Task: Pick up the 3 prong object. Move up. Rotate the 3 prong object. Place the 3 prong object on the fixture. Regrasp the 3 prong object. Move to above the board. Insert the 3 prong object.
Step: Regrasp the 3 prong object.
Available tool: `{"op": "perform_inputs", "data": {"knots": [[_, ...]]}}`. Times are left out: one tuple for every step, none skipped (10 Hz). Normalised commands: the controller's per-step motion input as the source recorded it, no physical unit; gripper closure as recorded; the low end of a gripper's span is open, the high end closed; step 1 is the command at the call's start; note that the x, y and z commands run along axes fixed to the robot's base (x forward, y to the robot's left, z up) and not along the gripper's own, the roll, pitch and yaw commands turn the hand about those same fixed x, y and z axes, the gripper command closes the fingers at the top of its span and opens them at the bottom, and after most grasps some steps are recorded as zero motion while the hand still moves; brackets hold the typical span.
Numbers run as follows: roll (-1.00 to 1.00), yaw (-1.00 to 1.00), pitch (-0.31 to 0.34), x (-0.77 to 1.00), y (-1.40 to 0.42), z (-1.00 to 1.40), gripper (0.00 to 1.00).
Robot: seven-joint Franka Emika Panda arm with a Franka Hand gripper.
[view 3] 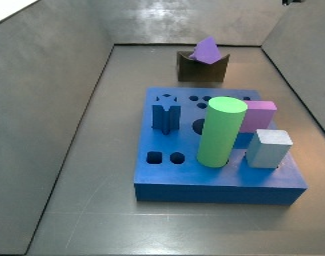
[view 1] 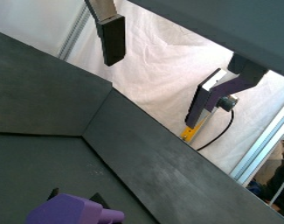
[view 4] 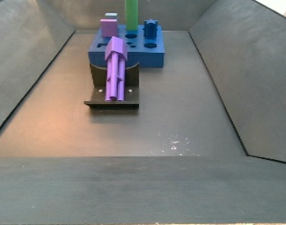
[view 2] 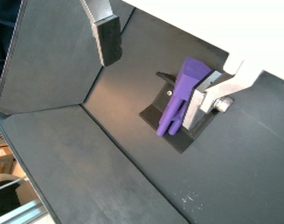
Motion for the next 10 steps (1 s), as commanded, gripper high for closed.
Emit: {"op": "perform_inputs", "data": {"knots": [[0.14, 0.09, 0.062, 0.34, -0.05, -0.03, 0.00], [0.14, 0.09, 0.063, 0.34, -0.05, -0.03, 0.00], [0.14, 0.10, 0.064, 0.34, -0.05, -0.03, 0.00], [0.14, 0.10, 0.064, 0.34, -0.05, -0.03, 0.00], [0.14, 0.10, 0.064, 0.34, -0.05, -0.03, 0.00], [0.14, 0.10, 0.065, 0.34, -0.05, -0.03, 0.00], [0.14, 0.10, 0.065, 0.34, -0.05, -0.03, 0.00], [0.14, 0.10, 0.065, 0.34, -0.05, -0.03, 0.00], [0.14, 0.10, 0.065, 0.34, -0.05, -0.03, 0.00], [0.14, 0.10, 0.066, 0.34, -0.05, -0.03, 0.00]]}}
